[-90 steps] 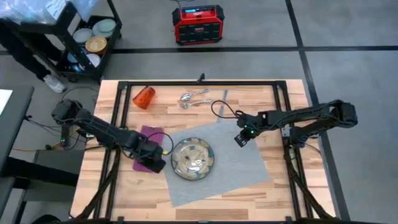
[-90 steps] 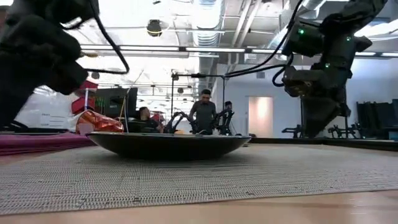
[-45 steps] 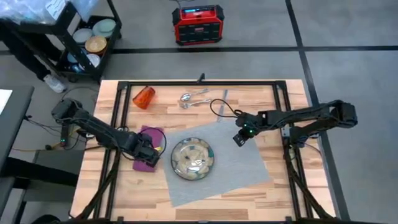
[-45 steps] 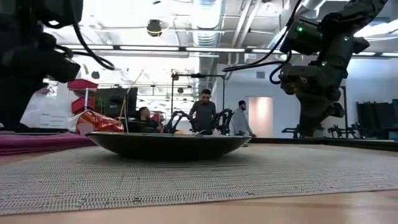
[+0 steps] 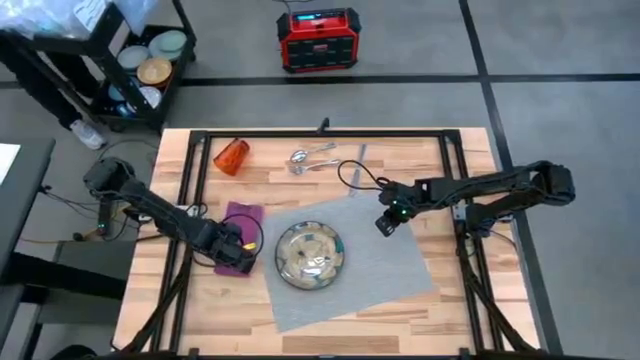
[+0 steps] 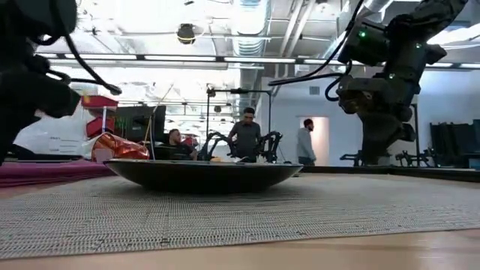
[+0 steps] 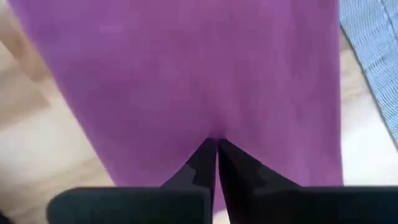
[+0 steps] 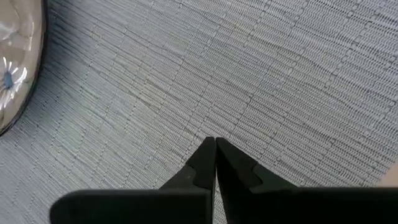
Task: Set table place
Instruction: Adjust the pink table napkin beside the gray table mat
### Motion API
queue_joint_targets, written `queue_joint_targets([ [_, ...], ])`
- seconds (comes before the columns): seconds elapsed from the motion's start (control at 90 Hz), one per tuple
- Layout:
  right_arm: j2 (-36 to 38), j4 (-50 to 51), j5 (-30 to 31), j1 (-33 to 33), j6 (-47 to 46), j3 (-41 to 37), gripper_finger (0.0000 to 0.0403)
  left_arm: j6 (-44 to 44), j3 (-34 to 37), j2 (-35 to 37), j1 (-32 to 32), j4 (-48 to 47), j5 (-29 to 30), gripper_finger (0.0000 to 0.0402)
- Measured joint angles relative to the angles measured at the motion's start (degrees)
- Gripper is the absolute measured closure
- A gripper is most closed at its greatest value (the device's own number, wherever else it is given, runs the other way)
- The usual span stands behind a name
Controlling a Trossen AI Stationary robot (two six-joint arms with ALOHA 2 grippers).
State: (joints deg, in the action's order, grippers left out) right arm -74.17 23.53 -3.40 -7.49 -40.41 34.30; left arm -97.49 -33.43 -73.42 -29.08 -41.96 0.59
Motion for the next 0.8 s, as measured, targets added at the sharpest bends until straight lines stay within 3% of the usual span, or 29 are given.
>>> queue_joint_targets([
  [0.433, 0.0, 0.0, -0.18, 0.0, 1.25, 0.01, 0.0403, -11.54, 0.0, -2.15, -7.03, 13.64, 2.27, 0.0401],
  [0.611, 0.0, -0.01, -0.72, 0.0, 1.45, 0.02, 0.0403, -12.38, -0.52, -7.37, -8.27, 23.24, 2.52, 0.0401],
  [0.8, 0.0, 0.02, -1.27, 0.0, 1.47, 0.02, 0.0403, -6.51, -9.08, -7.08, -7.68, 15.02, 9.38, 0.0401],
])
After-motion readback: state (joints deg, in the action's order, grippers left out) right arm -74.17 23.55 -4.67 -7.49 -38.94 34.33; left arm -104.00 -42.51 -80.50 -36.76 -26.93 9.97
